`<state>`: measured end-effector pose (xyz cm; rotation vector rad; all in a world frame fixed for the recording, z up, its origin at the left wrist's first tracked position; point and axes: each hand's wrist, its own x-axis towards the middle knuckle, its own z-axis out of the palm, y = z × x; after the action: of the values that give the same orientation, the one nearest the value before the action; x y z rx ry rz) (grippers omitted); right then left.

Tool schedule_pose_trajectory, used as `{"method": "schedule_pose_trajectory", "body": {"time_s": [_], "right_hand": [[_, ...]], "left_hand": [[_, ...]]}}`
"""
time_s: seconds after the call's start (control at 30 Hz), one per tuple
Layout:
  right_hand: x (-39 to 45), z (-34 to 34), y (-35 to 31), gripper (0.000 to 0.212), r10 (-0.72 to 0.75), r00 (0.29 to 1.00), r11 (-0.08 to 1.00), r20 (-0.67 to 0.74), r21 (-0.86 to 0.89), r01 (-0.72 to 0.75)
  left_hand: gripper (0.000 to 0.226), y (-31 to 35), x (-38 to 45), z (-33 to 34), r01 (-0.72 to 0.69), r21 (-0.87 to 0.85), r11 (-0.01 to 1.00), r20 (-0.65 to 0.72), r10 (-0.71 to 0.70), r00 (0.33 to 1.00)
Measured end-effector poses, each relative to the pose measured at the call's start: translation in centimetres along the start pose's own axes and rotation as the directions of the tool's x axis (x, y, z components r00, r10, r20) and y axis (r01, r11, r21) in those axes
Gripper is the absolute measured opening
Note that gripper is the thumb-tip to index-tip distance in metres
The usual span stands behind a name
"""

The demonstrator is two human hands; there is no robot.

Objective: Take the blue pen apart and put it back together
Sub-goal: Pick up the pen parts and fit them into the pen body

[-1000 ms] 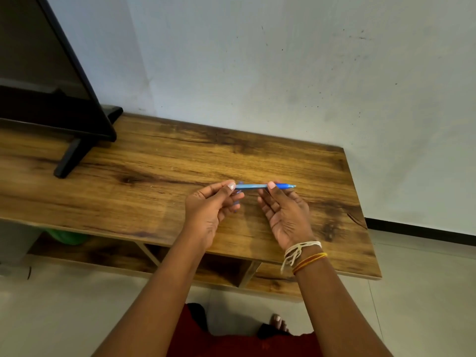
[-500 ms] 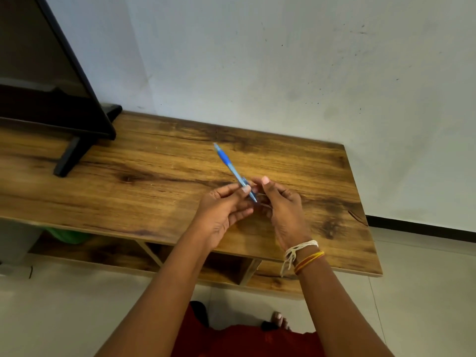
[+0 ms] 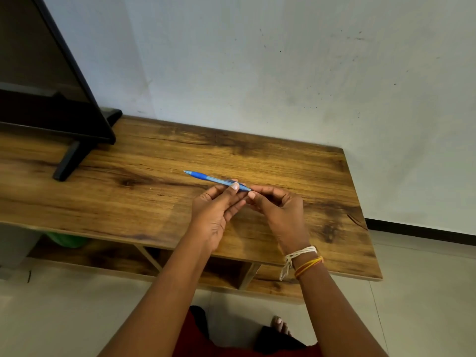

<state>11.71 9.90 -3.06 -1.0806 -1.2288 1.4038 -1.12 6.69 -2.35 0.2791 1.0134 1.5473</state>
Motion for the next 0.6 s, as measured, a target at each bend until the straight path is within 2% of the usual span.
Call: {"method": "schedule_pose_trajectory", "body": {"time_s": [0.23,0.33,0.47,0.53,0.6], "right_hand": [[-0.1,-0.1,0.2,0.013,-0.110,0.994,0.968,-0.023,-0.229,0.102],[-0.1,0.1,0.3,0.015,-0.108,0.992,0.973,-0.067,-0.211,0.092],[0.3,-1.0,0.2,0.009,-0.116,0.974,0.976,-0.197,-0.203,0.075],[0.6,-2.3,0.2,0.009,-0.202,0.943,0.926,-0.265,-0.364,0.096],[0.8,-4.0,0.3,0.011,-0.269,0.909,0.832,-0.320,-0.552,0.052]], "left_hand": [[0.008,-0.1,0.2,-0.1,0.027,0.039,0.999,-0.015,-0.026,1.000],[0.007,-0.3,0.1,-0.1,0.042,0.007,0.999,-0.033,-0.041,0.999],[0.006,-0.1,0.3,-0.2,0.047,-0.061,0.997,-0.077,-0.052,0.996],[0.006,0.0,0.4,-0.2,0.040,-0.049,0.998,-0.080,-0.044,0.996],[0.005,-0.2,0.4,-0.2,0.050,-0.034,0.998,-0.064,-0.052,0.997]]}}
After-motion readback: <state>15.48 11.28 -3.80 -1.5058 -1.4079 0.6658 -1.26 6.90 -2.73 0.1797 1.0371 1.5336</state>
